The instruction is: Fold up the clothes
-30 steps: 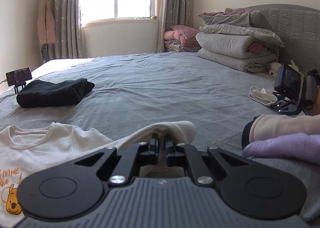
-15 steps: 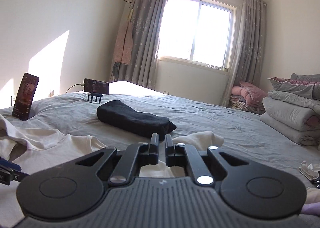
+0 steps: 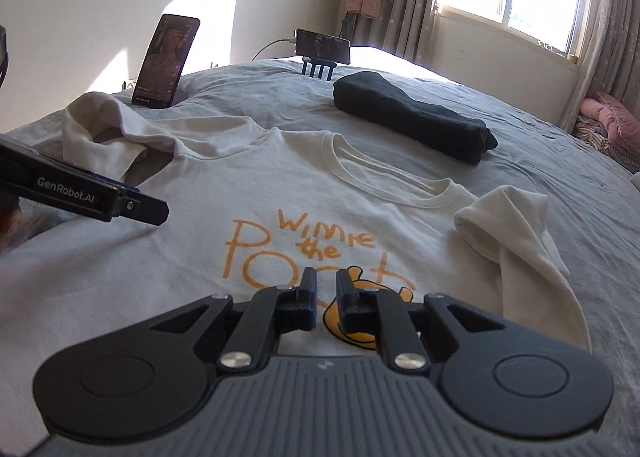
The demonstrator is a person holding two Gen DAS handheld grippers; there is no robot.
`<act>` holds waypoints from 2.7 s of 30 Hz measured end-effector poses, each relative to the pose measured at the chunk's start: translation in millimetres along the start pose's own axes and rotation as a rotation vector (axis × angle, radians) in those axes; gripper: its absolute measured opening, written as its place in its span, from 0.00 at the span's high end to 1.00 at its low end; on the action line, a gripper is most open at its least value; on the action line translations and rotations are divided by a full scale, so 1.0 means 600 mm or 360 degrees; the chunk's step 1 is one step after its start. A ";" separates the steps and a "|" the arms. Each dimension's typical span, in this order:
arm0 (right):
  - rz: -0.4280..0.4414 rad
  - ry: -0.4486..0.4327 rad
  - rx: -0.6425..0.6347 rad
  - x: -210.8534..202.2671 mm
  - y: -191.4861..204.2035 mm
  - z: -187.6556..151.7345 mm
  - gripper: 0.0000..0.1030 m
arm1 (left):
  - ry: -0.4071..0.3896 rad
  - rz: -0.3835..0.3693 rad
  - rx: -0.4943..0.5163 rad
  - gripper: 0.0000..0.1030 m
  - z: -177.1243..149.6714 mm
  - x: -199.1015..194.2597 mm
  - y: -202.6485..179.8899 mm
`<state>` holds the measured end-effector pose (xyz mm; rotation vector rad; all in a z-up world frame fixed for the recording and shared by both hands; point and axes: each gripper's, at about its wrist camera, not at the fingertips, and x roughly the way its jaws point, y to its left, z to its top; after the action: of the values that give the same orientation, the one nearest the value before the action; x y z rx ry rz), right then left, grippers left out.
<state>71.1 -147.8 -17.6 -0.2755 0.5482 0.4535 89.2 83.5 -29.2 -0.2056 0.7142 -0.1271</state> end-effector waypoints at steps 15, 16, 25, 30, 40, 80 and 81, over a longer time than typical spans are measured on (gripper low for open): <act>-0.0344 0.0106 0.0511 -0.016 -0.179 -0.067 0.55 | -0.0079 0.0106 -0.0083 0.63 0.025 0.028 0.054; -0.0332 0.0102 0.0579 -0.017 -0.192 -0.072 0.55 | -0.0083 0.0100 -0.0087 0.63 0.029 0.031 0.055; -0.0157 0.0009 0.0851 0.006 -0.225 -0.050 0.54 | -0.0156 0.0000 -0.0296 0.67 0.051 0.055 0.075; -0.0202 -0.0002 0.0954 0.046 -0.241 -0.038 0.53 | -0.0182 0.0027 -0.0393 0.84 0.050 0.066 0.087; -0.0489 -0.0098 0.0909 0.051 -0.254 -0.042 0.86 | -0.0261 0.0123 -0.0388 0.96 0.052 0.061 0.088; -0.0025 0.0094 0.0342 -0.037 -0.102 -0.088 0.47 | 0.0021 -0.0560 0.0394 0.65 -0.058 -0.028 -0.007; -0.0027 0.0098 0.0352 -0.044 -0.104 -0.093 0.46 | 0.0028 -0.0563 0.0419 0.64 -0.066 -0.036 -0.007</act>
<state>56.9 -230.9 -40.5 -0.0822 0.6504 0.3650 46.5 77.5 -43.5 -0.0770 0.6663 -0.5575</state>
